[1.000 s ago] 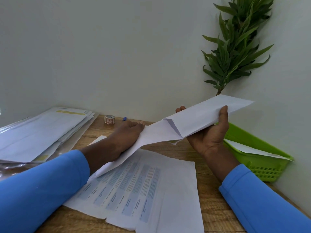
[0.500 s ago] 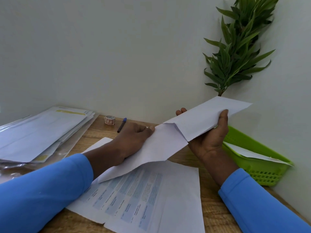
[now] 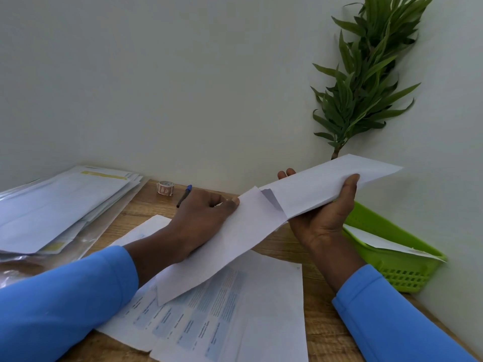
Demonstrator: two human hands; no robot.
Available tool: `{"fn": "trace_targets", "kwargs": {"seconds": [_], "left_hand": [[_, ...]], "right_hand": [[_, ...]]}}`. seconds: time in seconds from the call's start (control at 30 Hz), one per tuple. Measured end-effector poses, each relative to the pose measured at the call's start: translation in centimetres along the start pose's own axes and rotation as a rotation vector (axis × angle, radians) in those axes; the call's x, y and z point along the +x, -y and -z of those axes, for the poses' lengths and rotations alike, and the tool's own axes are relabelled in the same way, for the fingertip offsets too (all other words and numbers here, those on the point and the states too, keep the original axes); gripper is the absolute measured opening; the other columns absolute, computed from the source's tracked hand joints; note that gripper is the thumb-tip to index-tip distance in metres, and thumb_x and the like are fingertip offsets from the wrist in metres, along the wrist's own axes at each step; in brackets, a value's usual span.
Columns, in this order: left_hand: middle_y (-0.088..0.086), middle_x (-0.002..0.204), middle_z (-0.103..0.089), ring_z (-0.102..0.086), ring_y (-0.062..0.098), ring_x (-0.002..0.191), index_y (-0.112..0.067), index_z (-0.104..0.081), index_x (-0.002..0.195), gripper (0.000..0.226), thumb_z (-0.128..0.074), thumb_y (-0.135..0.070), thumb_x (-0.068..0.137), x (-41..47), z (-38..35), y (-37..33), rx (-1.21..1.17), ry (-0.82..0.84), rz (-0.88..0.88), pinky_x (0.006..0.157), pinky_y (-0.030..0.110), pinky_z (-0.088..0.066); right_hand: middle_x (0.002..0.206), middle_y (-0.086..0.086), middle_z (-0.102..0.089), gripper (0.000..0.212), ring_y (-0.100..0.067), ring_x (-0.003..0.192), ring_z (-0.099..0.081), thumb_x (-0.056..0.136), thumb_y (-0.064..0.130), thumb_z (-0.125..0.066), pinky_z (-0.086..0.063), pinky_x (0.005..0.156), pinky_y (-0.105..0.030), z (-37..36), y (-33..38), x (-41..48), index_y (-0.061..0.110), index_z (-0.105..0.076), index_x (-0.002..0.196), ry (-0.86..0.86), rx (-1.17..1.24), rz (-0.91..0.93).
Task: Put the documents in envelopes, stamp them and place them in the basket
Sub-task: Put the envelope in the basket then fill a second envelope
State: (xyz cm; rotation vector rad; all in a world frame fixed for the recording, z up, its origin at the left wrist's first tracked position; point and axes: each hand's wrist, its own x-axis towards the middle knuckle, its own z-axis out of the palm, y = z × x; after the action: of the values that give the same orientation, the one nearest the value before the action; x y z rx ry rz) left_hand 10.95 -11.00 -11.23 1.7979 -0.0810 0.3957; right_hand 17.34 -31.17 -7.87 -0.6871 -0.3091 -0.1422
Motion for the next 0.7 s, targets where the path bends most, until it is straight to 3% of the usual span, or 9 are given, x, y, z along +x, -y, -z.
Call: {"fn": "trace_targets", "kwargs": {"seconds": [0.13,0.23,0.33,0.43,0.5,0.6,0.7], "left_hand": [[0.001,0.073,-0.075,-0.067,0.010,0.064,-0.010,-0.075,0.082,0.046,-0.051,-0.041,0.105,-0.5,-0.2,-0.5,-0.048,0.078,-0.002,0.059,0.023,-0.048],[-0.010,0.073,-0.071,-0.063,0.006,0.064,-0.019,-0.067,0.085,0.030,-0.052,-0.036,0.105,-0.5,-0.3,-0.3,0.009,0.065,-0.019,0.059,0.023,-0.046],[-0.010,0.078,-0.071,-0.063,0.004,0.068,-0.025,-0.066,0.086,0.014,-0.062,-0.031,0.098,-0.4,0.0,0.0,0.230,0.034,-0.241,0.063,0.028,-0.049],[-0.019,0.067,-0.062,-0.057,-0.004,0.066,-0.028,-0.068,0.085,0.013,-0.062,-0.030,0.096,-0.6,0.1,-0.3,0.525,-0.012,-0.487,0.058,0.014,-0.034],[-0.021,0.060,-0.054,-0.055,-0.002,0.064,-0.032,-0.067,0.081,0.020,-0.058,-0.030,0.099,-0.6,0.2,-0.7,0.631,-0.007,-0.556,0.056,0.014,-0.027],[-0.015,0.059,-0.053,-0.053,0.003,0.062,-0.036,-0.057,0.068,0.033,-0.057,-0.031,0.100,-0.4,0.0,-0.7,0.676,0.034,-0.544,0.058,0.026,-0.029],[-0.011,0.063,-0.066,-0.059,0.003,0.060,-0.028,-0.069,0.082,0.012,-0.069,-0.033,0.093,-0.1,-0.3,-0.2,0.453,-0.016,-0.348,0.059,0.024,-0.041]], "right_hand": [[0.104,-0.019,-0.075,0.073,-0.044,0.111,-0.069,0.089,0.075,-0.045,-0.049,0.101,-0.063,0.1,-0.2,0.0,0.022,-0.053,0.139,-0.001,-0.009,0.003],[0.122,-0.025,-0.069,0.076,-0.045,0.114,-0.067,0.088,0.075,-0.048,-0.047,0.103,-0.064,0.0,-0.8,-0.2,0.020,-0.054,0.139,-0.009,-0.013,-0.012],[0.130,-0.030,-0.063,0.079,-0.049,0.117,-0.064,0.086,0.077,-0.047,-0.046,0.105,-0.064,0.0,-1.3,-0.2,0.019,-0.053,0.141,-0.003,-0.023,-0.040],[0.115,-0.026,-0.065,0.079,-0.049,0.122,-0.059,0.087,0.077,-0.044,-0.046,0.105,-0.062,0.3,-1.4,-0.1,0.015,-0.057,0.133,0.024,-0.039,-0.055],[0.113,-0.024,-0.064,0.082,-0.048,0.119,-0.061,0.087,0.079,-0.043,-0.046,0.105,-0.061,0.4,-1.5,-0.2,0.013,-0.056,0.135,0.027,-0.047,-0.084],[0.121,-0.026,-0.060,0.092,-0.045,0.115,-0.064,0.085,0.081,-0.043,-0.046,0.106,-0.060,0.3,-1.9,-0.5,0.010,-0.051,0.143,0.043,-0.060,-0.126],[0.126,-0.029,-0.060,0.092,-0.047,0.117,-0.064,0.086,0.080,-0.042,-0.045,0.107,-0.061,0.1,-2.0,-0.7,0.010,-0.050,0.144,0.068,-0.046,-0.134]]}}
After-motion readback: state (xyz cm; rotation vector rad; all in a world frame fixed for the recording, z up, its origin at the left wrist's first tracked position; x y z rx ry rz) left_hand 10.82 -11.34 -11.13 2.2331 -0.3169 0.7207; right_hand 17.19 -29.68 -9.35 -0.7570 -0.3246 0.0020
